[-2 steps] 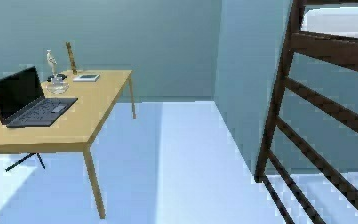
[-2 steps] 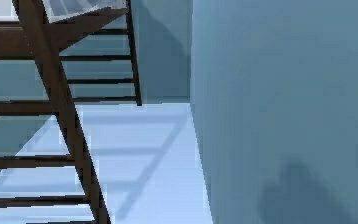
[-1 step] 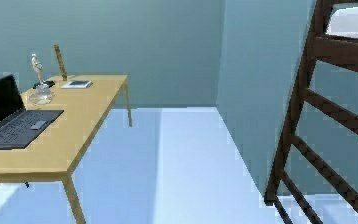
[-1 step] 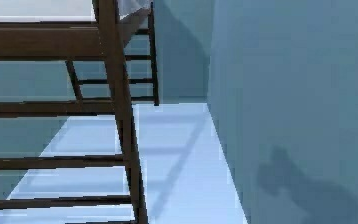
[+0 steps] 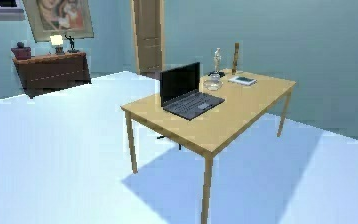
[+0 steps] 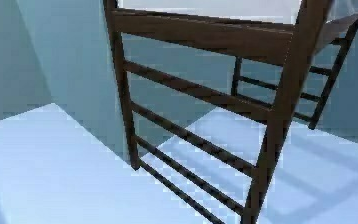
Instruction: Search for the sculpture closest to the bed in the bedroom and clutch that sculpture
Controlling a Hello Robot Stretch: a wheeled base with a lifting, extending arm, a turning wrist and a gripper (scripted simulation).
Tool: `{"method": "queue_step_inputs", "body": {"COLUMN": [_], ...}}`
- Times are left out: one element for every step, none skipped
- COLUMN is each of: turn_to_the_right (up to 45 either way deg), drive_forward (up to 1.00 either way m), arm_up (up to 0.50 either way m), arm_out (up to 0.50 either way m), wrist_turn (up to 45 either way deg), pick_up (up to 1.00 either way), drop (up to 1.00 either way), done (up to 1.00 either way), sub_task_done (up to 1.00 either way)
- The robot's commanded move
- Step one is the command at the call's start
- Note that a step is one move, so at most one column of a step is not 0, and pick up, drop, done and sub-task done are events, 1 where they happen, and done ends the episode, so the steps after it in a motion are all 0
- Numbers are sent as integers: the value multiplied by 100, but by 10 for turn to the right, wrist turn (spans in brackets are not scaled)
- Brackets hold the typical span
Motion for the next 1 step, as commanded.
{"method": "queue_step_inputs", "body": {"turn_to_the_right": [-330], "drive_forward": [0], "arm_up": [0], "arm_out": [0], "wrist_turn": [0], "pick_up": [0], "drop": [0], "done": [0], "sub_task_done": [0]}}
